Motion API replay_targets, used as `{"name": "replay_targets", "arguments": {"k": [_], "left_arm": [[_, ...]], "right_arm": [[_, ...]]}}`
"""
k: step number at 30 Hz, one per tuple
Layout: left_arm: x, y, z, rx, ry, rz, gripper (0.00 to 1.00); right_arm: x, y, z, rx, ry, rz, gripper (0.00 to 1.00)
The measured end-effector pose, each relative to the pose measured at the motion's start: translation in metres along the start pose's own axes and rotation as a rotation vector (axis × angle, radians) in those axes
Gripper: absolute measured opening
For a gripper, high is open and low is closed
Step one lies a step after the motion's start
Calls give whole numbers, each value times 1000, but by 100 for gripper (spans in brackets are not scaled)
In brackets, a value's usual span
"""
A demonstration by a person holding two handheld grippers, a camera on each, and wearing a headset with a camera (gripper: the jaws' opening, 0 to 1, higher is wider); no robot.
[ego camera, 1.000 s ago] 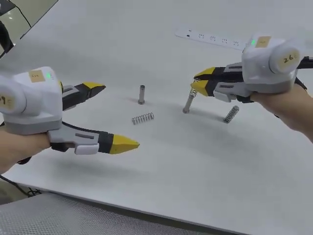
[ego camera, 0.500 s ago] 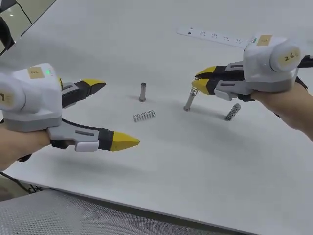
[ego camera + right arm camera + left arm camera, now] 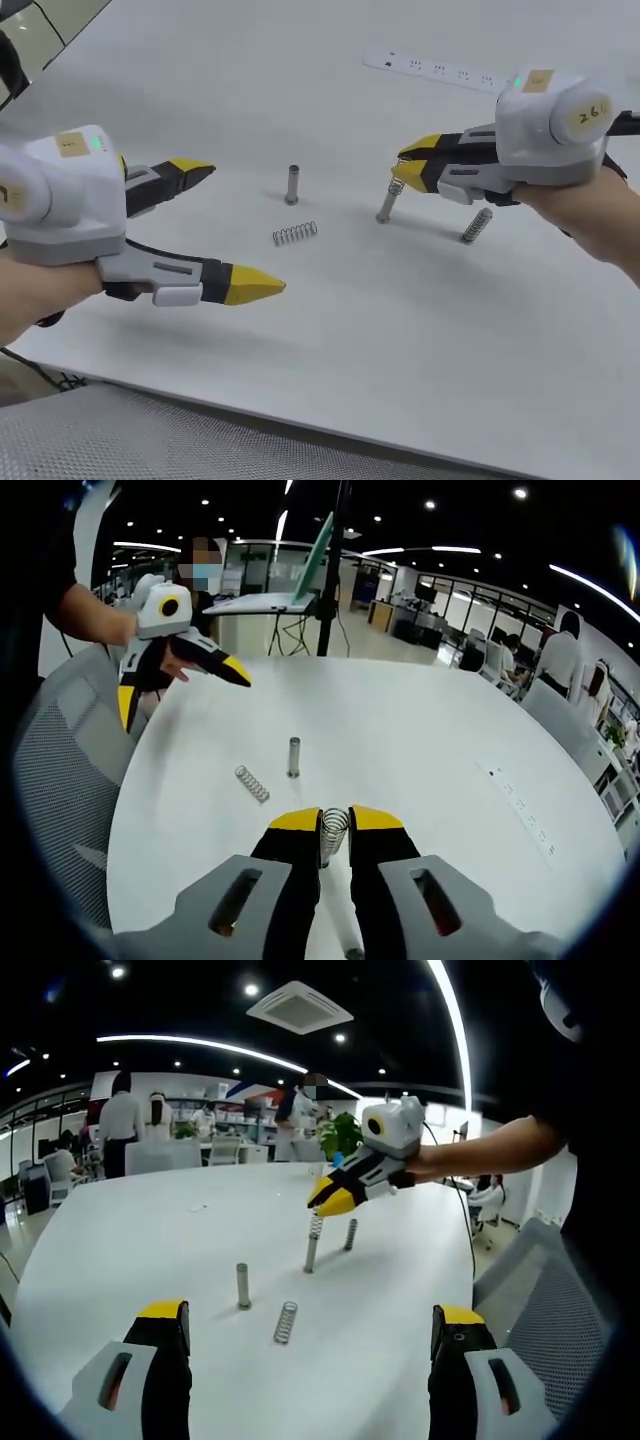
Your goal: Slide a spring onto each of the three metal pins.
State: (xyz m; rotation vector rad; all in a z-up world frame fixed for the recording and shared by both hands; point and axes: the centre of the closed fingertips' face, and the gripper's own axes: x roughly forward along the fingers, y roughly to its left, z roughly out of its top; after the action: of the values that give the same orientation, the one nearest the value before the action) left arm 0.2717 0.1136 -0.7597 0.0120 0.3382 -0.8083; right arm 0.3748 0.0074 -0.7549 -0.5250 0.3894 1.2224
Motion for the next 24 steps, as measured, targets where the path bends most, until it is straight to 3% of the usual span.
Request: {"name": "replay_targets", "arguments": {"k": [24], "left_arm": [[-1,2,-1,-2,0,6,98]], "right_arm": [[14,4,-20,12,52,18,8]]}}
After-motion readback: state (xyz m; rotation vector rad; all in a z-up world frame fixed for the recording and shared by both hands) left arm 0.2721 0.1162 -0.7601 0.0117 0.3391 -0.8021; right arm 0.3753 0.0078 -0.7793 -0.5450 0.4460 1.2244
